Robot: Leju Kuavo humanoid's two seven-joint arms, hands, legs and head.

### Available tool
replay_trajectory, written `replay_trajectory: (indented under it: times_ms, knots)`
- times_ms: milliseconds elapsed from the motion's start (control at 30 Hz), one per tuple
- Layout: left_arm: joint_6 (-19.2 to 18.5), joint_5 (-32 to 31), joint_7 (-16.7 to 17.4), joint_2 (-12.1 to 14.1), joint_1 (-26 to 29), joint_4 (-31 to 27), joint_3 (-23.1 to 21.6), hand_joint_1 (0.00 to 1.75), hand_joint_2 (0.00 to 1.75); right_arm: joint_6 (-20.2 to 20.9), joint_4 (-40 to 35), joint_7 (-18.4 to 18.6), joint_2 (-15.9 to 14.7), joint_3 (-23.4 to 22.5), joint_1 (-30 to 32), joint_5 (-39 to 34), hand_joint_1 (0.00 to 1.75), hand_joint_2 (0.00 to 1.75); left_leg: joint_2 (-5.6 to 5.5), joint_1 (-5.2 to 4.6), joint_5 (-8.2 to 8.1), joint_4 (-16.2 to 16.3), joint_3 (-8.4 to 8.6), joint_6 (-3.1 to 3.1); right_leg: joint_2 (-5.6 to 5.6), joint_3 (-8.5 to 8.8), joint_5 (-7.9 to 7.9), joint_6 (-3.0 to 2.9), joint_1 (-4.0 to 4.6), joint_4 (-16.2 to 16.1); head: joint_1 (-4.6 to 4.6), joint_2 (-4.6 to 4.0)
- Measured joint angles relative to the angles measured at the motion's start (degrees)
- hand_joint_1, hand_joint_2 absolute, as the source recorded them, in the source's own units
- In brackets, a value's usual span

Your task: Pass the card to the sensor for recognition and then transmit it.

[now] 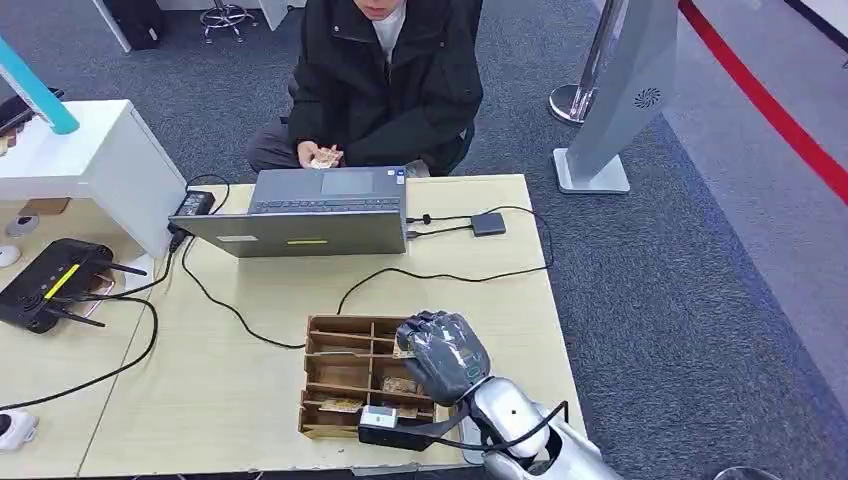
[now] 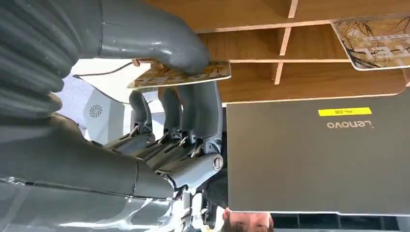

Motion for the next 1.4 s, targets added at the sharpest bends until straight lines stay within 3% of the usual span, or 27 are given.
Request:
replay_trajectory:
  times_ms: [233,333,400,500,1000,1400]
  knots:
    - [0.0,0.0,0.0,0.0,0.0,0.0,0.0,0.00,0.00,0.0,0.0,0.0,0.0,0.0,-0.1,0.0,1.38,1.75,0.00,0.00,0.00,0.0,0.00,0.00,0.00,0.00,0.00,0.00,0.00,0.0,0.00,0.00]
    - [0.0,0.0,0.0,0.0,0.0,0.0,0.0,0.00,0.00,0.0,0.0,0.0,0.0,0.0,-0.2,0.0,1.50,1.75,0.00,0.00,0.00,0.0,0.00,0.00,0.00,0.00,0.00,0.00,0.00,0.0,0.00,0.00]
    - [0.0,0.0,0.0,0.0,0.0,0.0,0.0,0.00,0.00,0.0,0.0,0.2,0.0,0.0,-0.2,0.0,1.69,1.75,0.00,0.00,0.00,0.0,0.00,0.00,0.00,0.00,0.00,0.00,0.00,0.0,0.00,0.00]
    - [0.0,-0.2,0.0,0.0,0.0,0.0,0.0,0.00,0.00,-0.9,0.0,0.0,0.1,0.0,0.0,0.2,1.75,1.75,0.00,0.00,0.00,0.0,0.00,0.00,0.00,0.00,0.00,0.00,0.00,0.0,0.00,0.00]
    - [0.2,-0.3,0.0,-0.1,-0.2,0.0,0.0,0.00,0.00,-9.4,-4.9,-2.2,1.4,-1.2,1.5,3.0,1.75,1.75,0.01,0.00,0.00,0.0,0.00,0.00,0.01,-0.01,0.00,0.00,0.00,0.0,-0.02,0.00]
    - [0.6,0.7,-0.7,-0.1,-0.1,0.0,0.0,0.00,0.00,-14.0,-16.1,-4.4,0.7,-3.3,2.7,3.2,1.75,1.75,0.01,0.00,-0.01,0.0,-0.01,-0.01,0.03,-0.03,0.00,0.00,0.00,0.0,0.00,0.00]
